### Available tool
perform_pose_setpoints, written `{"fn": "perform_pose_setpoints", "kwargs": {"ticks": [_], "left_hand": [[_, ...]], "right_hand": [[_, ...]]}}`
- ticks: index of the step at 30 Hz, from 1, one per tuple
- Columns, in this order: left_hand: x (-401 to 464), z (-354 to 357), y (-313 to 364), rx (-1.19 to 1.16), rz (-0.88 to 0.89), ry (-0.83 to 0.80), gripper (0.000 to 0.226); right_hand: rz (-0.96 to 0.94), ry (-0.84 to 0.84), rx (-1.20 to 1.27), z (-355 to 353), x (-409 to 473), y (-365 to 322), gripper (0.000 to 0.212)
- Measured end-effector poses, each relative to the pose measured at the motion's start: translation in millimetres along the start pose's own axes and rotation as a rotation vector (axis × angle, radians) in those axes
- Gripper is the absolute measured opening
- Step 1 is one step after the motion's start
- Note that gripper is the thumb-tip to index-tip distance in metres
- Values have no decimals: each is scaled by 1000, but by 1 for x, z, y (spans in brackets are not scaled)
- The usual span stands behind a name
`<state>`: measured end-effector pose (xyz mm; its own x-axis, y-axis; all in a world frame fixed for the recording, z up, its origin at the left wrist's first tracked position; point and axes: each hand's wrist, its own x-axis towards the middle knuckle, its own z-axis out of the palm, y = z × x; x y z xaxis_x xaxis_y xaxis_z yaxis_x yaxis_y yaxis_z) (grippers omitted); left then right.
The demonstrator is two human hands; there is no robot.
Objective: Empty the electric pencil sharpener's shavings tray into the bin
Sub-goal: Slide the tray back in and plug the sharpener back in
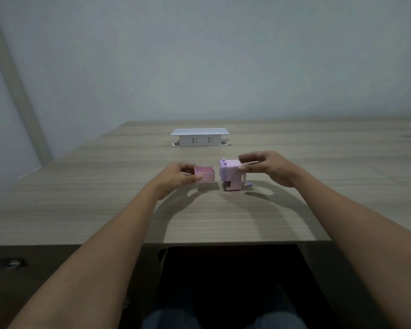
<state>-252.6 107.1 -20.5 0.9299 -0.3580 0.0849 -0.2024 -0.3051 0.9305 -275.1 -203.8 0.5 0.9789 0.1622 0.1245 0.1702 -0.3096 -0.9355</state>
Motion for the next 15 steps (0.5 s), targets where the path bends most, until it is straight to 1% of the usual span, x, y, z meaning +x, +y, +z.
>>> {"fn": "perform_pose_setpoints", "kwargs": {"ticks": [2,4,8,12,15], "left_hand": [[-4,7,-4,12,-41,-34,37],[-8,14,-5,-9,-63,-35,32],[-10,23,-2,14,-40,-1,45],[-10,27,-2,53,-18,28,45],[-8,28,-2,88,-2,22,46]], "right_hand": [[-1,-14,-7,0,-2,2,58],[0,-15,-3,0,-2,5,58],[-1,-41,-5,2,2,10,61],[-4,-22,-17,6,2,10,64],[-20,-21,-25,9,0,7,60]]}}
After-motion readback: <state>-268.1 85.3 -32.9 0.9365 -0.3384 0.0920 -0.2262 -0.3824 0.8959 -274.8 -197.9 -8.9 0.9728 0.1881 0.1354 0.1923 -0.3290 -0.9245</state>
